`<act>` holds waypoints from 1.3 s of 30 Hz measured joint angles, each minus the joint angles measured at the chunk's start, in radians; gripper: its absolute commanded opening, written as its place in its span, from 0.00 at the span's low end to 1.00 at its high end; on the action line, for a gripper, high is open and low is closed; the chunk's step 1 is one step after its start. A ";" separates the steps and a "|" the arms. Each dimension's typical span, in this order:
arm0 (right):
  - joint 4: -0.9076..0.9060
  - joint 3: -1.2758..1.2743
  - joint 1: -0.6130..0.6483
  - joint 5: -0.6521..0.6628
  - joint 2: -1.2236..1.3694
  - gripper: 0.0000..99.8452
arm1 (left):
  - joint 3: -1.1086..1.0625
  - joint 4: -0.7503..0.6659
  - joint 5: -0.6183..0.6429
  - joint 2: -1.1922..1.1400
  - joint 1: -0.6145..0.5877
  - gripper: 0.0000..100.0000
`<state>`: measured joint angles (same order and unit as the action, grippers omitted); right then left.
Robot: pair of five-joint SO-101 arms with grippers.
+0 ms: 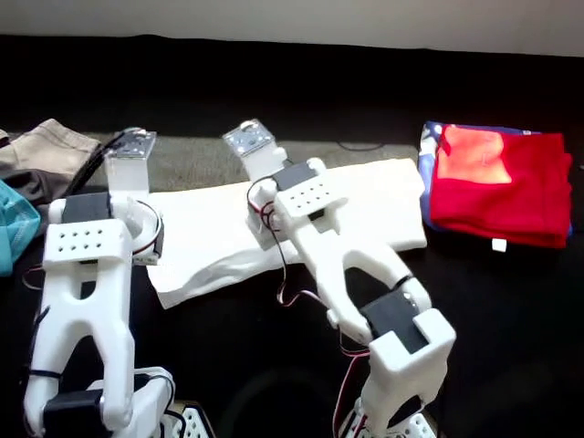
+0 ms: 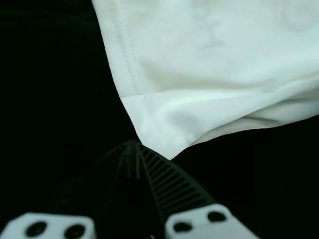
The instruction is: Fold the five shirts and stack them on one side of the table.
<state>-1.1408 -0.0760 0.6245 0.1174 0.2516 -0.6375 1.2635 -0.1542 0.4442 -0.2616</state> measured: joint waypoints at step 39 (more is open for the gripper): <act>-0.198 0.132 0.206 0.000 0.149 0.04 | -0.098 -0.068 0.000 0.014 -0.078 0.01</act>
<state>-1.3387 0.0560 0.8301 0.1174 0.4005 -0.7357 1.1960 -0.1542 0.4580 -0.3399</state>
